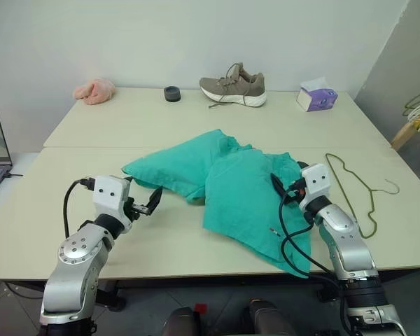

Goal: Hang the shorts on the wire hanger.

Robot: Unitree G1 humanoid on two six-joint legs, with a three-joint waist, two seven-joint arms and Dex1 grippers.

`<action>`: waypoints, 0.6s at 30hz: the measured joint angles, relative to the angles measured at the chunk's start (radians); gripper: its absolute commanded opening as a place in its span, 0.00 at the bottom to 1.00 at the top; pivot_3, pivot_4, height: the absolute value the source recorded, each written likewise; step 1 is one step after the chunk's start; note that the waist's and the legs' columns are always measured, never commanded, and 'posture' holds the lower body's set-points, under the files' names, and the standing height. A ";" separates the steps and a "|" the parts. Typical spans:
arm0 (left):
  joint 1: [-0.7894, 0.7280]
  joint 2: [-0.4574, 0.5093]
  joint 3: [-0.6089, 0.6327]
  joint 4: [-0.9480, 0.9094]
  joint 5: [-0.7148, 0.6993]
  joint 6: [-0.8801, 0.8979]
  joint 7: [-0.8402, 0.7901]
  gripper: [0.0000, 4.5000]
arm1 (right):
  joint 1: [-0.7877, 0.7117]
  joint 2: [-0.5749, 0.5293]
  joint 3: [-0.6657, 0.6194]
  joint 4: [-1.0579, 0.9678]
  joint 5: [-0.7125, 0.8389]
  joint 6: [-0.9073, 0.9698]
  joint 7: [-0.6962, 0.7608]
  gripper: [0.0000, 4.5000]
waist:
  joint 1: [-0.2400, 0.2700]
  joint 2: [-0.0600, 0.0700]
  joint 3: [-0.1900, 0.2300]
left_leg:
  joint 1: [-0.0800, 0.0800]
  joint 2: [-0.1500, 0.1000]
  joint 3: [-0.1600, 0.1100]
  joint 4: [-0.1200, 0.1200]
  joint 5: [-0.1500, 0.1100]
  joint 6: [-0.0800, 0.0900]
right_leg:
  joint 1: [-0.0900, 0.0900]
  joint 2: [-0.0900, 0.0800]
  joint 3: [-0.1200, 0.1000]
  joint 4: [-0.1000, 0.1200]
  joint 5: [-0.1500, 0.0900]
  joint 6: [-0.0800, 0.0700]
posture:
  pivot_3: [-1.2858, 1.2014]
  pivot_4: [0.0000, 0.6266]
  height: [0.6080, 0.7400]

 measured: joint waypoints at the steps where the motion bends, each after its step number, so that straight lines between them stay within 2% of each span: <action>1: 0.000 0.000 0.000 0.000 0.000 0.000 -0.005 0.96 | 0.000 0.000 0.000 0.000 0.000 0.000 0.000 1.00 | 0.000 0.000 0.000 | 0.000 0.000 0.000 0.000 0.000 0.000 | 0.000 0.000 0.000 0.000 0.000 0.000 | 0.53 0.12 1.00; 18: 0.012 -0.009 0.000 -0.002 0.007 -0.005 0.008 0.96 | 0.002 -0.003 -0.001 -0.001 0.000 0.001 0.002 1.00 | 0.000 0.000 0.000 | 0.000 0.000 0.000 0.000 0.000 0.000 | 0.000 0.000 0.000 0.000 0.000 0.000 | 0.54 0.12 1.00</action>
